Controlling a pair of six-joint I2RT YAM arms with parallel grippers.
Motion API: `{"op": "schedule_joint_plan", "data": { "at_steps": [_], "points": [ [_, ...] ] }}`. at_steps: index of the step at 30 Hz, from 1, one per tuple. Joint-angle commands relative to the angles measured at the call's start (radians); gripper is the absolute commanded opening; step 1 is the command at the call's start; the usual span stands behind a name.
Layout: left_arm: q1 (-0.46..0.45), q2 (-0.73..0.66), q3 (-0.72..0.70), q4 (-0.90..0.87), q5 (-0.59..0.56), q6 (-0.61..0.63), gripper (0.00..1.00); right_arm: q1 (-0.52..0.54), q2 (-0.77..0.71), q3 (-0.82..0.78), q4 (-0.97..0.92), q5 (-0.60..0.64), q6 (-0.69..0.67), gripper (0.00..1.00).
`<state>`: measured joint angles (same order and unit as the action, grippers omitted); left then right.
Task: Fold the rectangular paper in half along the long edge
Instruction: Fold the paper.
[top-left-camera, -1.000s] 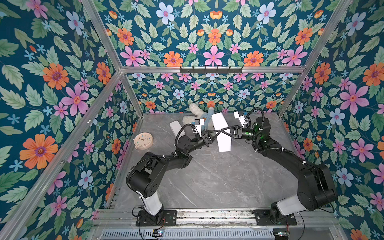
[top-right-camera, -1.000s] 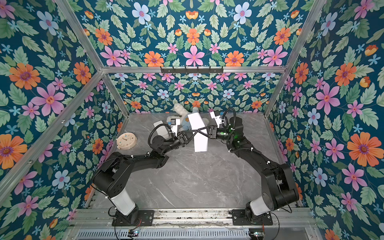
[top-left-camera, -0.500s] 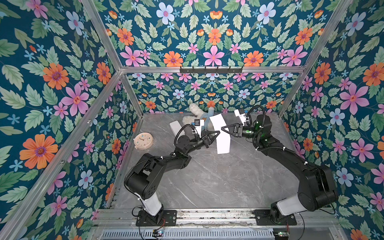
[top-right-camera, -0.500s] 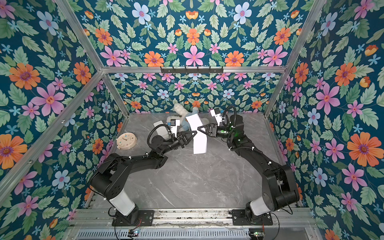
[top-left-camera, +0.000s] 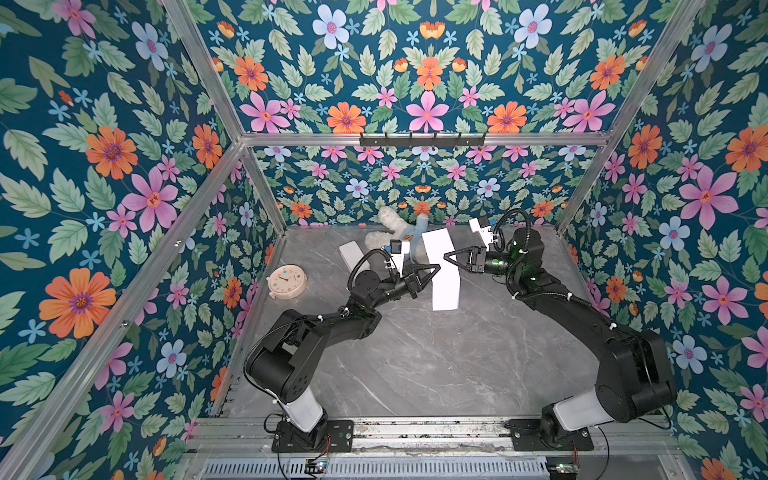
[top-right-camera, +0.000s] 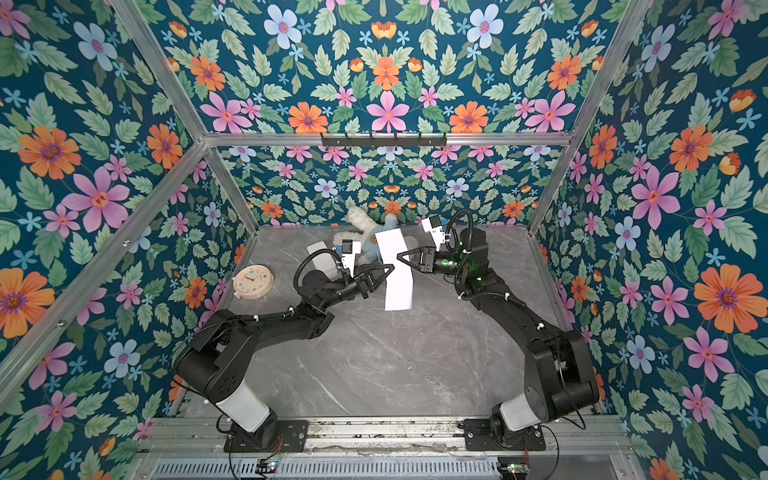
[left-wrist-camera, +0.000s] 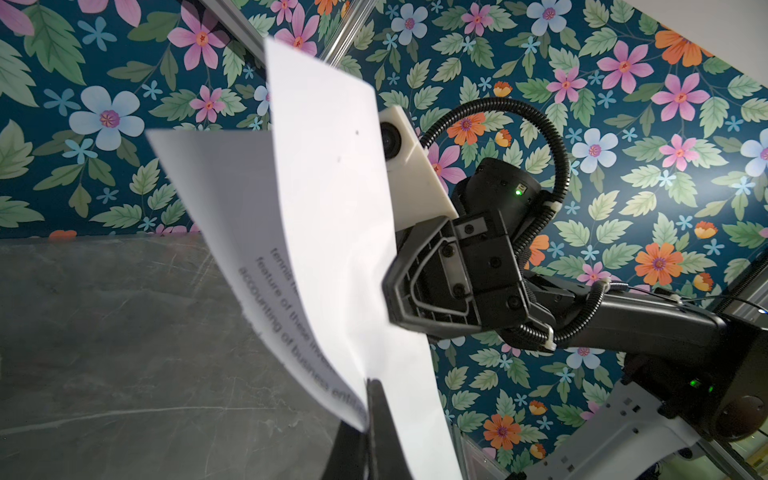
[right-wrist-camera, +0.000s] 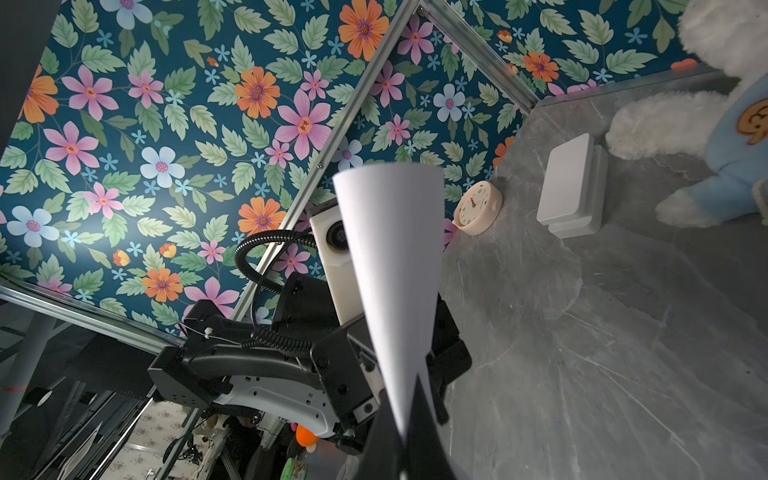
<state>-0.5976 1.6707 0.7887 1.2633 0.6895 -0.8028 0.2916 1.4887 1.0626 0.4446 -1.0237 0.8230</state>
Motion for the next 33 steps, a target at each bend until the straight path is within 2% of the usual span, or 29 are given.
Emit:
{"op": "schedule_joint_plan", "data": {
  "at_steps": [1, 2, 4, 6, 7, 9, 10, 12, 14, 16, 17, 18, 19, 20, 22, 23, 25, 27, 28, 29, 30, 31, 32, 33],
  "points": [
    [0.001, 0.003, 0.0, -0.051, 0.038, 0.025, 0.0, 0.001, -0.017, 0.014, 0.044, 0.006, -0.016, 0.21],
    [0.001, 0.003, 0.0, -0.058, 0.039, 0.029, 0.0, 0.001, -0.018, 0.017, 0.043, 0.006, -0.017, 0.19],
    [0.001, -0.001, -0.003, -0.073, 0.038, 0.043, 0.0, 0.001, -0.018, 0.023, 0.035, 0.006, -0.021, 0.01],
    [0.001, -0.007, -0.007, -0.09, 0.036, 0.059, 0.0, 0.001, -0.02, 0.028, 0.017, 0.014, -0.03, 0.0],
    [0.001, -0.009, -0.009, -0.095, 0.036, 0.063, 0.0, 0.001, -0.021, 0.031, 0.009, 0.015, -0.036, 0.06],
    [0.001, -0.014, -0.012, -0.108, 0.036, 0.073, 0.0, 0.001, -0.021, 0.036, -0.005, 0.022, -0.044, 0.25],
    [0.001, -0.018, -0.014, -0.113, 0.037, 0.08, 0.0, 0.001, -0.022, 0.037, -0.016, 0.033, -0.051, 0.29],
    [0.001, -0.021, -0.017, -0.119, 0.038, 0.082, 0.0, 0.001, -0.024, 0.042, -0.037, 0.05, -0.067, 0.28],
    [0.001, -0.023, -0.02, -0.119, 0.041, 0.085, 0.0, 0.0, -0.024, 0.046, -0.053, 0.06, -0.078, 0.08],
    [0.001, -0.025, -0.022, -0.119, 0.044, 0.085, 0.0, 0.001, -0.025, 0.051, -0.066, 0.071, -0.089, 0.0],
    [0.001, -0.028, -0.023, -0.118, 0.044, 0.085, 0.0, 0.001, -0.025, 0.053, -0.074, 0.076, -0.094, 0.01],
    [0.001, -0.027, -0.024, -0.117, 0.045, 0.086, 0.0, 0.0, -0.025, 0.054, -0.077, 0.079, -0.096, 0.07],
    [0.001, -0.028, -0.026, -0.118, 0.048, 0.086, 0.0, 0.0, -0.025, 0.058, -0.083, 0.081, -0.098, 0.19],
    [0.001, -0.03, -0.027, -0.118, 0.05, 0.086, 0.0, 0.001, -0.025, 0.06, -0.085, 0.088, -0.1, 0.26],
    [0.001, -0.031, -0.029, -0.118, 0.054, 0.086, 0.0, 0.0, -0.025, 0.06, -0.084, 0.096, -0.103, 0.26],
    [0.001, -0.032, -0.029, -0.119, 0.06, 0.086, 0.0, 0.001, -0.028, 0.059, -0.084, 0.102, -0.107, 0.2],
    [0.001, -0.033, -0.032, -0.118, 0.066, 0.084, 0.0, -0.002, -0.031, 0.062, -0.095, 0.109, -0.115, 0.01],
    [0.001, -0.034, -0.037, -0.118, 0.071, 0.085, 0.0, -0.006, -0.033, 0.069, -0.11, 0.109, -0.127, 0.0],
    [0.001, -0.036, -0.04, -0.118, 0.073, 0.084, 0.0, -0.008, -0.034, 0.072, -0.117, 0.113, -0.132, 0.07],
    [0.001, -0.036, -0.043, -0.116, 0.075, 0.084, 0.0, -0.009, -0.036, 0.074, -0.119, 0.112, -0.134, 0.19],
    [0.001, -0.037, -0.043, -0.117, 0.078, 0.084, 0.0, -0.008, -0.036, 0.075, -0.119, 0.11, -0.134, 0.24],
    [0.001, -0.037, -0.042, -0.116, 0.079, 0.083, 0.0, -0.008, -0.037, 0.075, -0.119, 0.108, -0.134, 0.19],
    [0.002, -0.037, -0.042, -0.116, 0.079, 0.084, 0.0, -0.008, -0.038, 0.076, -0.119, 0.104, -0.134, 0.06],
    [0.001, -0.037, -0.041, -0.116, 0.079, 0.083, 0.0, -0.009, -0.038, 0.076, -0.118, 0.098, -0.134, 0.0]
  ]
}}
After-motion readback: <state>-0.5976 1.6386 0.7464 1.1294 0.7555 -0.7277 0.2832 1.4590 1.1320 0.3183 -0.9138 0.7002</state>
